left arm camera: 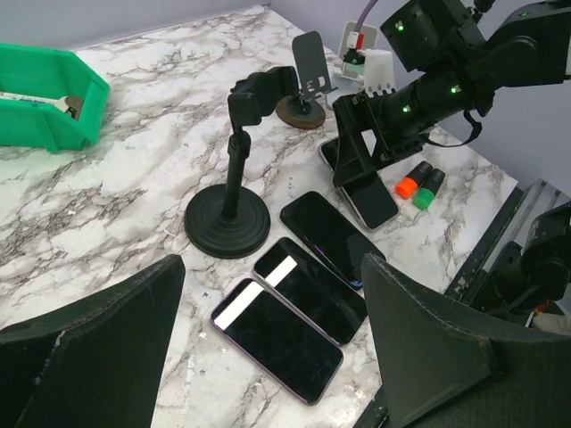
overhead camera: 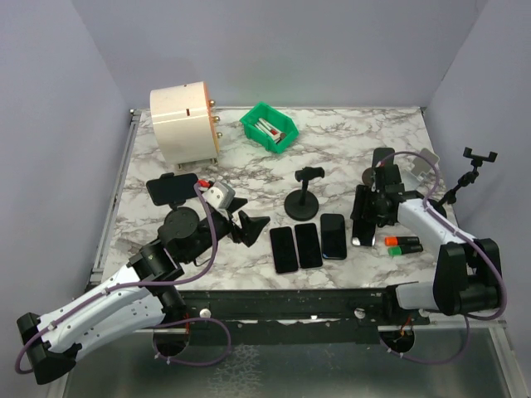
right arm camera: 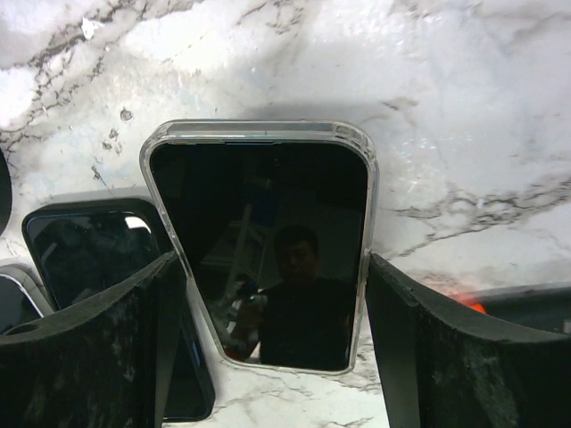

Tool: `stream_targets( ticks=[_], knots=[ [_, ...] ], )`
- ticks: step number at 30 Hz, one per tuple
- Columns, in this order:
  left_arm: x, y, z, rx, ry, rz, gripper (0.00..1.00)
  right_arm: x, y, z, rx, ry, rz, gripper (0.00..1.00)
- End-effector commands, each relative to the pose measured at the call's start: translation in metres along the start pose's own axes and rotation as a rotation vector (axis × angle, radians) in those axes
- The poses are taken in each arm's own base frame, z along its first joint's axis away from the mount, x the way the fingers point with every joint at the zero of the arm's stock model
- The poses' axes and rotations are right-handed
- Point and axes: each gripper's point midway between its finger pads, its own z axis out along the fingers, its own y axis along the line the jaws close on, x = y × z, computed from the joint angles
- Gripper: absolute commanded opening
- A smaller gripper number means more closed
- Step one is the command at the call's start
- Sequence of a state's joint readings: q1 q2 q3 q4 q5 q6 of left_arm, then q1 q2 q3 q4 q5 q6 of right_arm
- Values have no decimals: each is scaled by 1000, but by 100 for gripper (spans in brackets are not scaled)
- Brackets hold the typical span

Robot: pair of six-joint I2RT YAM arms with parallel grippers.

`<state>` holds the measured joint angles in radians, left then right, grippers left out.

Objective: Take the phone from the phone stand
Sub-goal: Place the phone at the center of the board.

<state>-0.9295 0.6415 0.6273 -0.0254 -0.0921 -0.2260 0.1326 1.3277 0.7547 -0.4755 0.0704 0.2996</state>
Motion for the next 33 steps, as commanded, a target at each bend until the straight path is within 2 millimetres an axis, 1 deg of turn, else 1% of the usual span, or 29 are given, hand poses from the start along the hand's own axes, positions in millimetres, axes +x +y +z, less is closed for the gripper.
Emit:
stream_targets(
  ticks=[1,8,11,13,23,29,33],
  knots=[
    [-10,-7,-4,38,-27,-12,82,-1,10,6,-52,3,4,37],
    [-10,-7,-4,39,-32,-10,82,7,11,17,-50,60,-5,38],
    [-10,-7,-4,36,-33,-10,82,12,17,19,-87,88,-6,39],
    [-10,-7,-4,37,-31,-10,82,15,21,20,-108,102,-12,40],
    [-9,-7,-4,38,-29,-12,82,23,21,24,-118,130,-25,40],
    [-9,-7,-3,37,-28,-11,82,33,33,23,-146,162,-48,40],
    [-7,-6,-2,35,-21,-11,82,36,37,19,-156,160,-59,39]
  ],
)
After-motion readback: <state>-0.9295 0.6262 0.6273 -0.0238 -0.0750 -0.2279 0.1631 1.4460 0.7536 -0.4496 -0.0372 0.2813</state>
